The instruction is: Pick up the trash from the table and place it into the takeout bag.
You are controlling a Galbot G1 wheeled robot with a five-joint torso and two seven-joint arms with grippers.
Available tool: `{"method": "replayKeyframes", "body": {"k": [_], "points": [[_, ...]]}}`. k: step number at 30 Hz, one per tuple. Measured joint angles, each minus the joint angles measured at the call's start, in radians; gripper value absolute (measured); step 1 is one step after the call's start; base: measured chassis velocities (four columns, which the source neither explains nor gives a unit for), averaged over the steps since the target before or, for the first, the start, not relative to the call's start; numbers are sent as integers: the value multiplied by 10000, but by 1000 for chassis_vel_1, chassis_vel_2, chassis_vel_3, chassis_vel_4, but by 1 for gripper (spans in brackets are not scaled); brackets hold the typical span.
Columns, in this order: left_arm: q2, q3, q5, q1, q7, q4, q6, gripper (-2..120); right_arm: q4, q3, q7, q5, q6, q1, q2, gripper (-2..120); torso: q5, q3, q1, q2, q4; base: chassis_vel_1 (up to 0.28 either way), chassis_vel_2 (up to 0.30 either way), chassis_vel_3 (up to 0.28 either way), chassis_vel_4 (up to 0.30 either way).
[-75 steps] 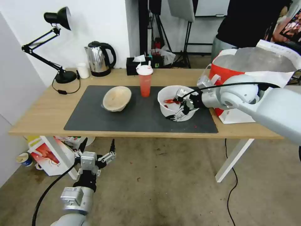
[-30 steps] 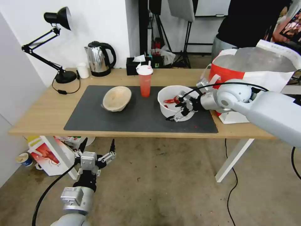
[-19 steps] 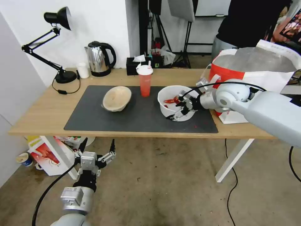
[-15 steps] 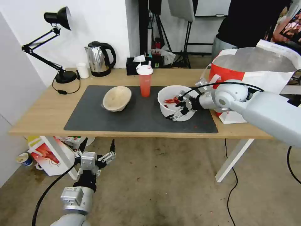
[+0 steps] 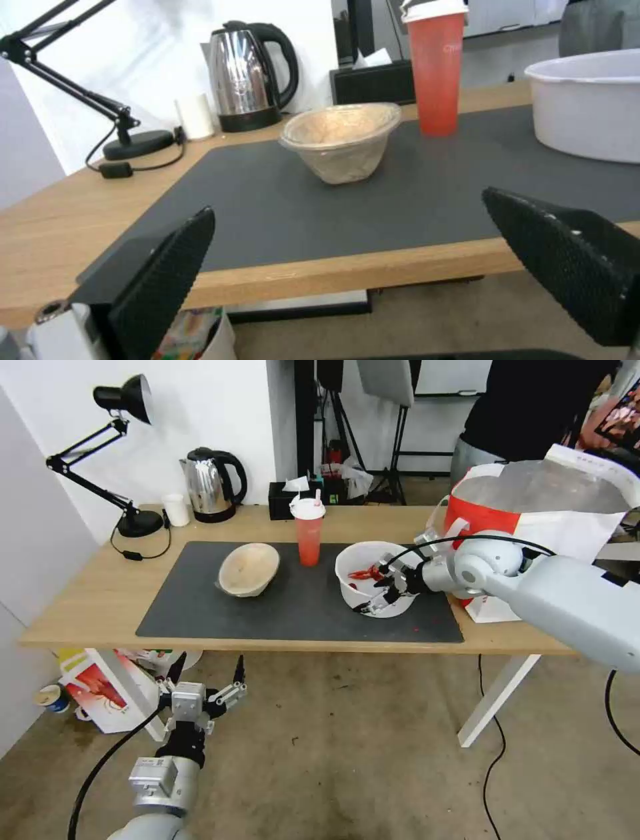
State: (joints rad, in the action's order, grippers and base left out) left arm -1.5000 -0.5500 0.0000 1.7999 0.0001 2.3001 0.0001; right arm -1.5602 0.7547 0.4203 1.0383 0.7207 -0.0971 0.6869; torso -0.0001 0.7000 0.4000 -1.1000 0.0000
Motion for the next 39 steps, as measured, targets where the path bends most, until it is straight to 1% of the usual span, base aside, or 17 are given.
{"method": "replayKeyframes", "body": {"k": [8, 10, 11, 14, 15, 17, 18, 21, 22, 24, 26, 28, 29, 32, 34, 36, 39], "points": [[0, 0, 0, 0, 0, 0, 0, 100, 300, -116, 27, -16, -4, 238, 131, 100, 0, 0, 0, 0, 0, 0, 0, 0, 0], [0, 0, 0, 0, 0, 0, 0, 100, 408, -118, 30, -22, -6, 281, 186, 94, 1, -1, 0, 0, 0, 0, 0, 0, 0], [0, 0, 0, 0, 0, 0, 0, 100, 408, -118, 30, -22, -6, 281, 186, 94, 1, -1, 0, 0, 0, 0, 0, 0, 0], [0, 0, 0, 0, 0, 0, 0, 100, 526, -103, 25, -22, -9, 309, 279, 81, 0, 0, -1, 0, 0, 0, 0, 0, 0], [0, 0, 0, 0, 0, 0, 0, 100, 526, -103, 25, -22, -9, 309, 279, 81, 0, 0, -1, 0, 0, 0, 0, 0, 0], [0, 0, 0, 0, 0, 0, 0, 100, 584, -66, 4, -21, -8, 309, 330, 72, 1, 0, -2, 0, -1, 0, 0, 0, 0], [0, 0, 0, 0, 0, 0, 0, 100, 584, -66, 4, -21, -8, 309, 330, 72, 1, 0, -2, 0, -1, 0, 0, 0, 0], [0, 0, 0, 0, 0, 0, 0, 100, 596, -25, -24, -22, -8, 305, 378, 56, 0, 0, -1, 0, 2, 0, 0, 0, 0], [0, 0, 0, 0, 0, 0, 0, 100, 596, -25, -24, -22, -8, 305, 378, 56, 0, 0, -1, 0, 2, 0, 0, 0, 0], [0, 0, 0, 0, 0, 0, 0, 100, 595, -8, -34, -22, -9, 280, 382, 45, 0, 0, -1, 0, 1, 0, 0, 0, 0], [0, 0, 0, 0, 0, 0, 0, 100, 594, -3, -42, -22, -9, 273, 379, 43, 1, 0, -1, 0, 1, 0, 0, 0, 0], [0, 0, 0, 0, 0, 0, 0, 100, 580, 2, -77, -22, -9, 247, 345, 31, 0, 0, -1, 0, 1, 0, 0, 0, 0], [0, 0, 0, 0, 0, 0, 0, 100, 580, 2, -77, -22, -9, 247, 345, 31, 0, 0, -1, 0, 1, 0, 0, 0, 0], [0, 0, 0, 0, 0, 0, 0, 100, 510, 5, -149, -18, -11, 239, 263, 16, 0, -1, -2, -1, 0, 0, 0, 0, 0], [0, 0, 0, 0, 0, 0, 0, 100, 491, 7, -171, -14, -11, 238, 243, 13, -1, -1, -1, 0, 0, 0, 0, 0, 0], [0, 0, 0, 0, 0, 0, 0, 100, 460, 9, -228, -6, -11, 232, 193, 2, 0, -1, -1, 0, 1, 0, 0, 0, 0], [0, 0, 0, 0, 0, 0, 0, 100, 422, 12, -261, 9, -11, 221, 161, 0, 0, -1, -1, 0, 0, 0, 0, 0, 0]]}}
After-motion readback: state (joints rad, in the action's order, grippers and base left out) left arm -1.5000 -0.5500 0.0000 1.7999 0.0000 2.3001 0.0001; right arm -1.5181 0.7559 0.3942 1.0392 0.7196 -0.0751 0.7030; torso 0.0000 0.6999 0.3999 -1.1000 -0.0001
